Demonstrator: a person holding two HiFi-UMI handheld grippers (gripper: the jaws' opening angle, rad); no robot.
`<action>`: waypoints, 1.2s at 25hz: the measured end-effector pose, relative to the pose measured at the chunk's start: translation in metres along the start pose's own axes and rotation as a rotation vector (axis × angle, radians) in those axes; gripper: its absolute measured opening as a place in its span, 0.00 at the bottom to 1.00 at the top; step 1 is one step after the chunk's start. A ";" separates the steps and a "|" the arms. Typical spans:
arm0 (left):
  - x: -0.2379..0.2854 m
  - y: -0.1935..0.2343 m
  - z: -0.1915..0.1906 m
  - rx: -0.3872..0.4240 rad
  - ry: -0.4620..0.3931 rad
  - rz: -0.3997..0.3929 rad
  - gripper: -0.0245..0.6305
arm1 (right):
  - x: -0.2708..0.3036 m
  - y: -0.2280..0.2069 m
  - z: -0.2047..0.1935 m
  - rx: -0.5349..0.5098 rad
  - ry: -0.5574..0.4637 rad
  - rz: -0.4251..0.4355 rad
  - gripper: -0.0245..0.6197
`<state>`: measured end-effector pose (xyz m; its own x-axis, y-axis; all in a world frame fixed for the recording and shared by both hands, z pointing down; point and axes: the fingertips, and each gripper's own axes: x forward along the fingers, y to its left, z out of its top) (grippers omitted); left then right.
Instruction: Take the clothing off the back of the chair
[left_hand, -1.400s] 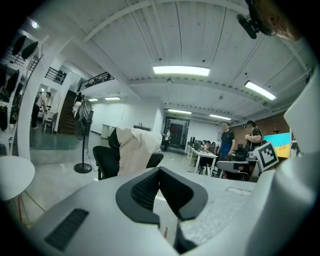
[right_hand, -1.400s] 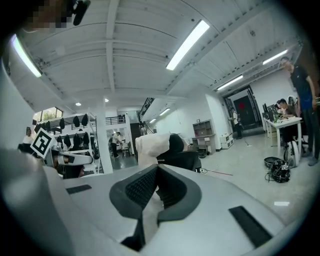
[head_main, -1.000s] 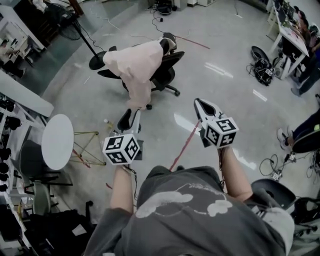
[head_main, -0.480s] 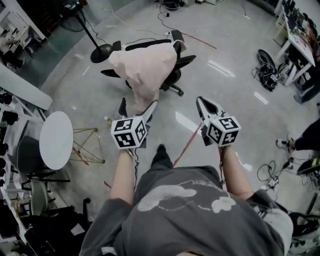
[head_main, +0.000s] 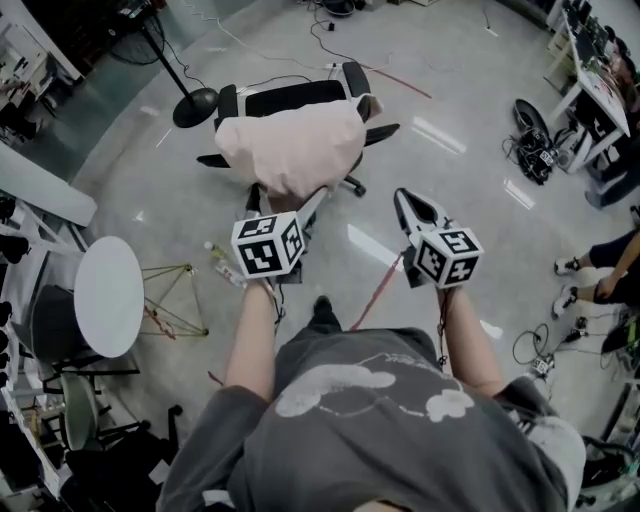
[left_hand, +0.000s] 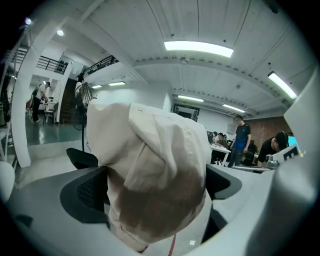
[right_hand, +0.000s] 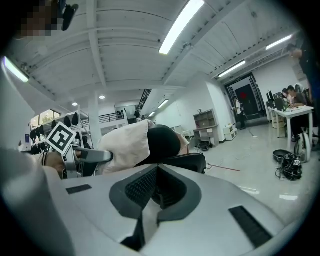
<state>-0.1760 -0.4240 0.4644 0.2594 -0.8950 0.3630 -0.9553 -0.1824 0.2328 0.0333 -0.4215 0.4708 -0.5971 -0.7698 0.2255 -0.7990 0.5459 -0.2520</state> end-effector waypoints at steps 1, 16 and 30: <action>0.004 0.004 0.003 0.004 0.003 0.005 0.93 | 0.003 -0.001 0.001 0.001 0.003 -0.004 0.03; 0.056 0.024 0.019 0.091 0.059 -0.016 0.90 | 0.029 -0.017 0.002 0.027 0.029 -0.066 0.03; 0.026 0.024 0.014 0.089 0.099 0.024 0.16 | 0.023 -0.018 0.000 0.042 0.037 -0.072 0.03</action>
<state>-0.1943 -0.4573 0.4666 0.2444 -0.8556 0.4562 -0.9692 -0.2005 0.1432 0.0338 -0.4489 0.4804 -0.5408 -0.7935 0.2790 -0.8369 0.4744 -0.2730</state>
